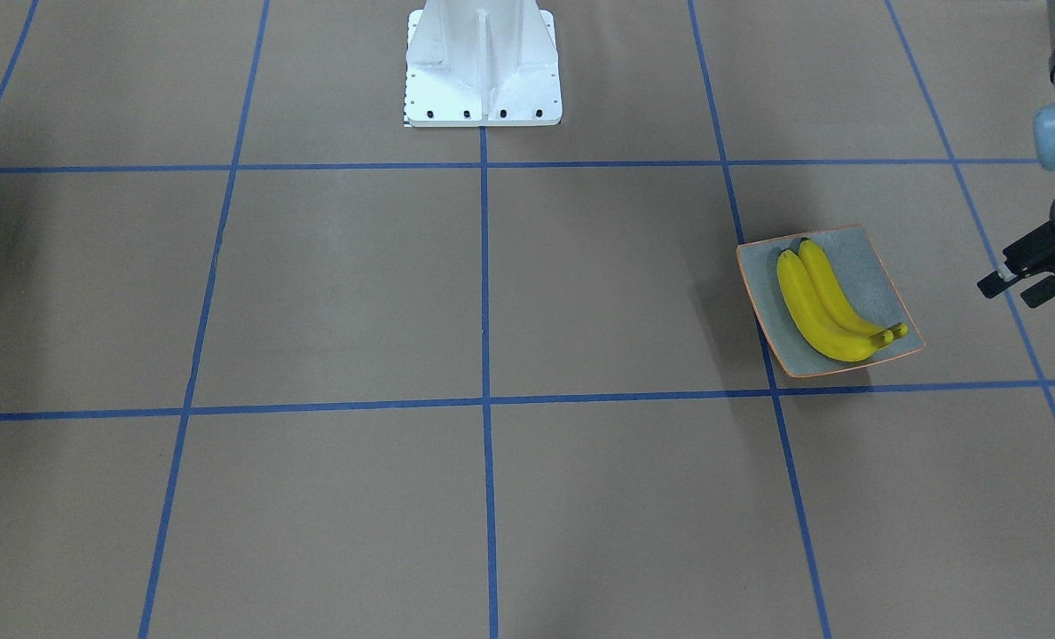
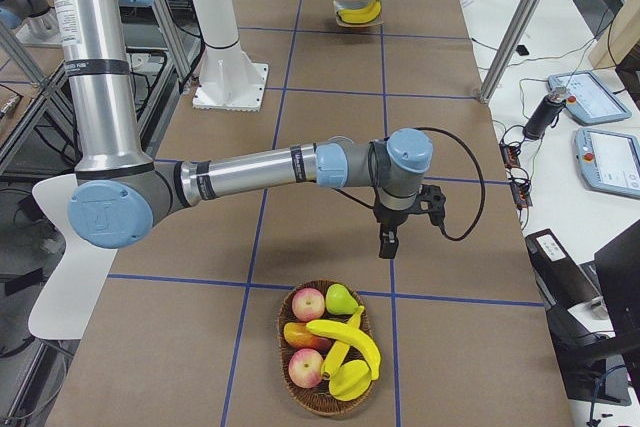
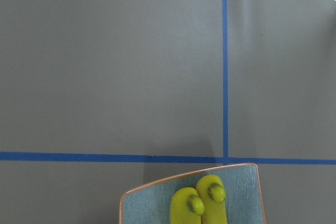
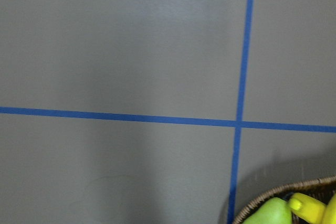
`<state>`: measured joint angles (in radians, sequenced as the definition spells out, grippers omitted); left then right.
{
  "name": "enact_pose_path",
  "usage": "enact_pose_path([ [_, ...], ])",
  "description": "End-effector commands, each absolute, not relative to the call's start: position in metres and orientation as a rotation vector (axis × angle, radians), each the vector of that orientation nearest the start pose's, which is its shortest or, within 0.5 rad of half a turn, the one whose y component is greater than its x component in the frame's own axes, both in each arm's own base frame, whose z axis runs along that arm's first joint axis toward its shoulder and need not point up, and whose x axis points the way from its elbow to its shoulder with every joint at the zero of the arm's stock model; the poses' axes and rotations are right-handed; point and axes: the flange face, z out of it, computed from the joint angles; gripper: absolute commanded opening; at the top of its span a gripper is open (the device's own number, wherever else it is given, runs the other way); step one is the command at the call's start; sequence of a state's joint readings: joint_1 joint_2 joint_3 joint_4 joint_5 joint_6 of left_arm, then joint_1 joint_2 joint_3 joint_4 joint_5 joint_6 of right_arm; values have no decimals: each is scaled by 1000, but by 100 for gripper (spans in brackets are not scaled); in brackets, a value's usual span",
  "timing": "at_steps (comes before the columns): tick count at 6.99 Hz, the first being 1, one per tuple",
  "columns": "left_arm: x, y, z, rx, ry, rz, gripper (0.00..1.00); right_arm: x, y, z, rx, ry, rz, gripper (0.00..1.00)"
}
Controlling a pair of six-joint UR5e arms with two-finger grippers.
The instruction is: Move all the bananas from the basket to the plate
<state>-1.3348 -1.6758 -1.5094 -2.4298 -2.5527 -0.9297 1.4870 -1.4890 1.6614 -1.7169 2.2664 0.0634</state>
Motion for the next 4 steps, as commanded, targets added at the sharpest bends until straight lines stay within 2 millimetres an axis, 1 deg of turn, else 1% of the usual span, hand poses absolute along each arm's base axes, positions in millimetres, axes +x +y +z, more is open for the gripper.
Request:
enact_pose_path([
  [1,80,-542,520,194,1208,-157,100,45,-482,660,-94,-674,-91,100],
  [2,81,-543,519,194,1207,-156,100,54,-478,675,-109,-676,-87,100],
  [3,82,-542,518,195,1208,-155,100,60,-473,697,-138,-674,-87,100],
  [4,84,-543,518,191,1208,-154,100,61,-472,719,-144,-658,-93,100],
])
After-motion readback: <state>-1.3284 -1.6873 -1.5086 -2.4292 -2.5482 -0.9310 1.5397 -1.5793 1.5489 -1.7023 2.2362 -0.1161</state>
